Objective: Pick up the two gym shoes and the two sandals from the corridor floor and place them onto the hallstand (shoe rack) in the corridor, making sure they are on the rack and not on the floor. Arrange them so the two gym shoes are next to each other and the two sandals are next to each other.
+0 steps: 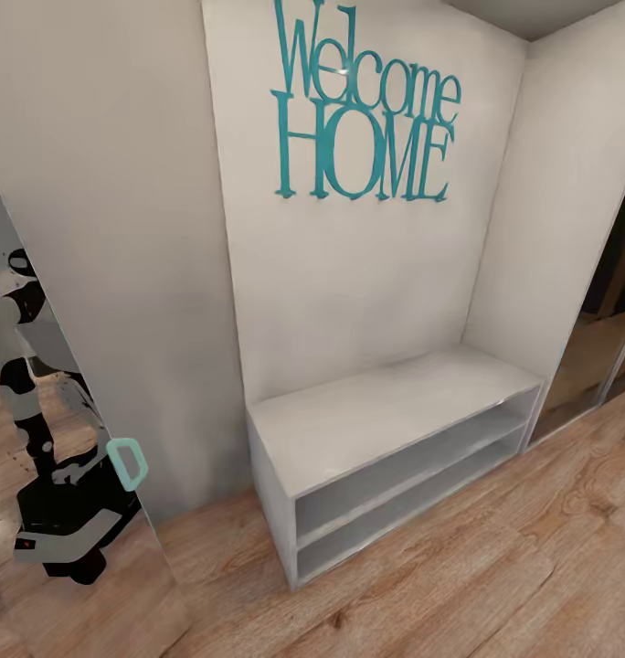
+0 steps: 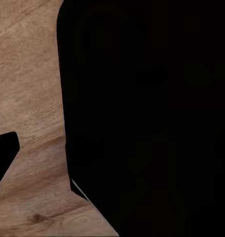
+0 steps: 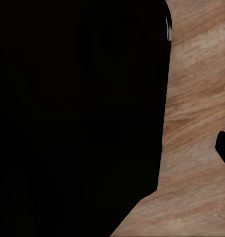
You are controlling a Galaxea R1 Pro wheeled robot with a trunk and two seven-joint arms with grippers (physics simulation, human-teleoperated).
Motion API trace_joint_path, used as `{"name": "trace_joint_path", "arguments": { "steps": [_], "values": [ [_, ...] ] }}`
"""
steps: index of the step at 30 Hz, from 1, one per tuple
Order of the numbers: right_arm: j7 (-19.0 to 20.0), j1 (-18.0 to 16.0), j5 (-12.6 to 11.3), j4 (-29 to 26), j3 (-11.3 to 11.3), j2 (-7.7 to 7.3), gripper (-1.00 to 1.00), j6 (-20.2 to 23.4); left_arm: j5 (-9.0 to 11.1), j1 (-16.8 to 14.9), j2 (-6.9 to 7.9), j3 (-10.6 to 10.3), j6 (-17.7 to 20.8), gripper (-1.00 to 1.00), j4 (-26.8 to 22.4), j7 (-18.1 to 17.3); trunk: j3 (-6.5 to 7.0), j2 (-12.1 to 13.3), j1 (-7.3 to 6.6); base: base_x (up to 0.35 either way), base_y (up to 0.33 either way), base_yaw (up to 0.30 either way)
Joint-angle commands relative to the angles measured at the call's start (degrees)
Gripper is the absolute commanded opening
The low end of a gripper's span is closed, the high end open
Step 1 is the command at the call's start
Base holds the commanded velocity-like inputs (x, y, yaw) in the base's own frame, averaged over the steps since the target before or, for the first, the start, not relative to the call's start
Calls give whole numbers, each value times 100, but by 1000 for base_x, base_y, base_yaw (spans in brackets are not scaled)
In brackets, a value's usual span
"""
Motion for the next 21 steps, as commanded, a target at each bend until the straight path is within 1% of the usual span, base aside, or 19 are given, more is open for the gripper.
{"name": "trace_joint_path", "arguments": {
  "steps": [1, 2, 4, 5, 6, 8, 9, 12, 15, 19, 21],
  "values": [
    [-17, -34, -4, -33, -17, -33, 100, -33, 33, -34, 33, 33, -33, 100, -33, -33, -3, -2, 0, 0, 0, 0],
    [-5, -67, -3, -66, -11, -65, 100, -65, 65, -67, 65, 66, -66, 100, -66, -65, -3, -2, 0, 0, 0, 0],
    [0, -133, -2, -132, -9, -130, 100, -130, 130, -133, 74, 130, -130, 100, -131, -96, -3, -2, 0, 0, 0, 0],
    [0, -166, -2, -164, -9, -155, 100, -162, 162, -167, 74, 130, -162, 100, -163, -96, -3, -2, 0, 0, 0, 0],
    [3, -199, -2, -197, -7, -121, 100, -194, 162, -186, 45, 109, -194, 100, -196, -85, -3, -2, 0, 0, 0, 0],
    [8, -260, 2, -262, -8, -57, 100, -258, 97, -121, 4, 83, -259, 100, -260, -66, -3, -2, 0, 0, 0, 0],
    [15, -251, 5, -295, -11, -25, 100, -223, 65, -88, -18, 82, -224, 100, -225, -58, -3, -2, 0, 0, 0, 0],
    [16, -266, 12, -332, -8, 72, 100, -127, -24, 11, -24, 107, -128, 100, -126, -56, -3, -2, 0, 0, 0, 0],
    [-1, -274, 23, -272, -1, 168, 100, -31, -42, 88, -15, 127, -32, 100, -28, -63, -3, -2, 0, 0, 0, 0],
    [-9, -279, 38, -233, 11, 189, 100, 98, -57, 101, -6, 190, 97, 100, 101, -66, -3, -2, 0, 0, 0, 0],
    [-3, -280, 45, -231, 15, 187, 100, 149, -60, 102, -7, 212, 161, 100, 43, -64, -3, -2, 0, 0, 0, 0]
  ]
}}
